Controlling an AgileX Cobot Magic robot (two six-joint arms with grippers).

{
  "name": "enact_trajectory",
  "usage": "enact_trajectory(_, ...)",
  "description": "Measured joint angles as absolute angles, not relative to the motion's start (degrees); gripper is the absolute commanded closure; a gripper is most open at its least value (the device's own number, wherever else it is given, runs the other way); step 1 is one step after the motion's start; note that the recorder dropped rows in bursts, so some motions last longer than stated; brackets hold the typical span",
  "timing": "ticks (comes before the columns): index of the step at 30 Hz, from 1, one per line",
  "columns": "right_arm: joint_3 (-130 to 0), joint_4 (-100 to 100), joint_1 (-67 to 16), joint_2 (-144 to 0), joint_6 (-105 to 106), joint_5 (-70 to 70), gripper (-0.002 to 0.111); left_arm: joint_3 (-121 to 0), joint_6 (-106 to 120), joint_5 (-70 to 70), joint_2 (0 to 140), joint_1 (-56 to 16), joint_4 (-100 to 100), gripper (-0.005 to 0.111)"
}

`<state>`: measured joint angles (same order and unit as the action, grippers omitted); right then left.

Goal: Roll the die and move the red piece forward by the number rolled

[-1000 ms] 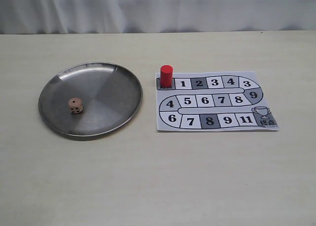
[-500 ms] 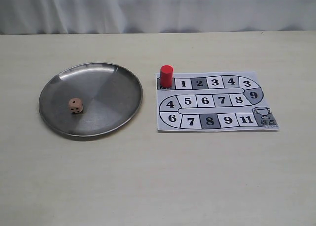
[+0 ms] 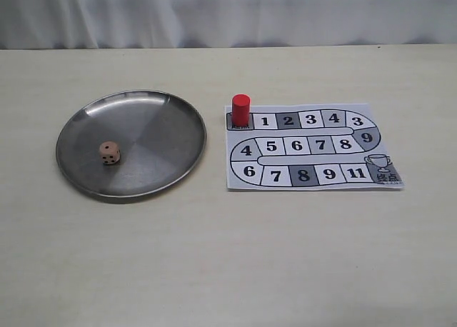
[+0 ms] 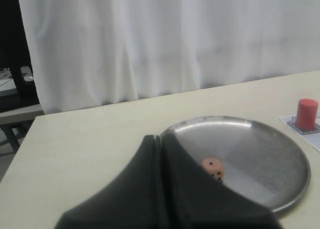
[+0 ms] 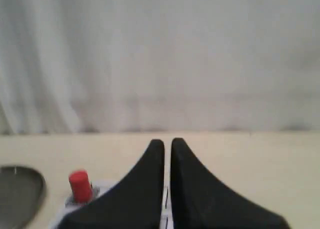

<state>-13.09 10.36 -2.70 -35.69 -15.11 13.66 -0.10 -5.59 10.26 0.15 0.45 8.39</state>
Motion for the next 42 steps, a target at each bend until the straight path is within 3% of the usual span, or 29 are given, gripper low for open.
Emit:
enact_trajectory(7,-25.3,10.3,-4.4,-66.4,-16.2,0.0,0.104,-0.1,-5.6,10.3,0.1,0.4,8.4,0.107)
enact_trajectory(13,-38.0,10.0,-20.3,-85.2,-16.1,-6.2,0.104,-0.1,-5.6,10.3,0.1,0.4,8.4,0.107)
enact_trajectory(17,-53.0,10.0,-30.7,-96.7,-14.7,-15.3,0.104,-0.1,-5.6,10.3,0.1,0.4,8.4,0.107)
enact_trajectory(21,-69.3,5.4,-35.9,-107.4,-8.2,-24.3,0.104,-0.1,-5.6,10.3,0.1,0.4,8.4,0.107)
enact_trajectory(25,-92.4,-20.9,-37.4,-123.7,16.8,-35.9,0.102,-0.1,-5.6,10.3,0.1,0.4,8.4,0.107)
enact_trajectory(27,-101.6,-26.7,-37.7,-129.8,19.9,-37.0,0.088,-0.1,-5.6,10.3,0.1,0.4,8.4,0.107)
enact_trajectory(28,-104.0,-26.7,-37.9,-131.2,19.5,-37.0,0.071,-0.1,-5.6,10.3,0.1,0.4,8.4,0.107)
enact_trajectory(29,-108.0,-26.1,-38.3,-134.0,18.0,-37.1,0.064,-0.1,-5.6,10.3,0.1,0.4,8.4,0.107)
enact_trajectory(30,-109.3,-25.6,-38.6,-135.0,17.5,-37.1,0.05,-0.1,-5.6,10.3,0.1,0.4,8.4,0.107)
enact_trajectory(32,-113.4,-25.2,-39.7,-138.6,17.1,-37.1,0.038,-0.1,-5.6,10.3,0.1,0.4,8.4,0.107)
enact_trajectory(34,-115.6,-25.0,-40.8,-140.9,18.8,-36.9,0.035,-0.1,-5.6,10.3,0.1,0.4,8.4,0.107)
enact_trajectory(36,-116.9,-25.0,-41.6,-142.7,21.7,-36.4,0.039,-0.1,-5.6,10.3,0.1,0.4,8.4,0.107)
enact_trajectory(38,-117.3,-24.9,-42.1,-143.6,24.6,-35.1,0.051,-0.1,-5.6,10.3,0.1,0.4,8.4,0.107)
enact_trajectory(41,-117.3,-24.8,-42.2,-144.2,26.6,-33.6,0.07,-0.1,-5.6,10.3,0.1,0.4,8.4,0.107)
enact_trajectory(42,-117.3,-24.8,-42.2,-144.3,27.1,-33.3,0.085,-0.1,-5.6,10.3,0.1,0.4,8.4,0.107)
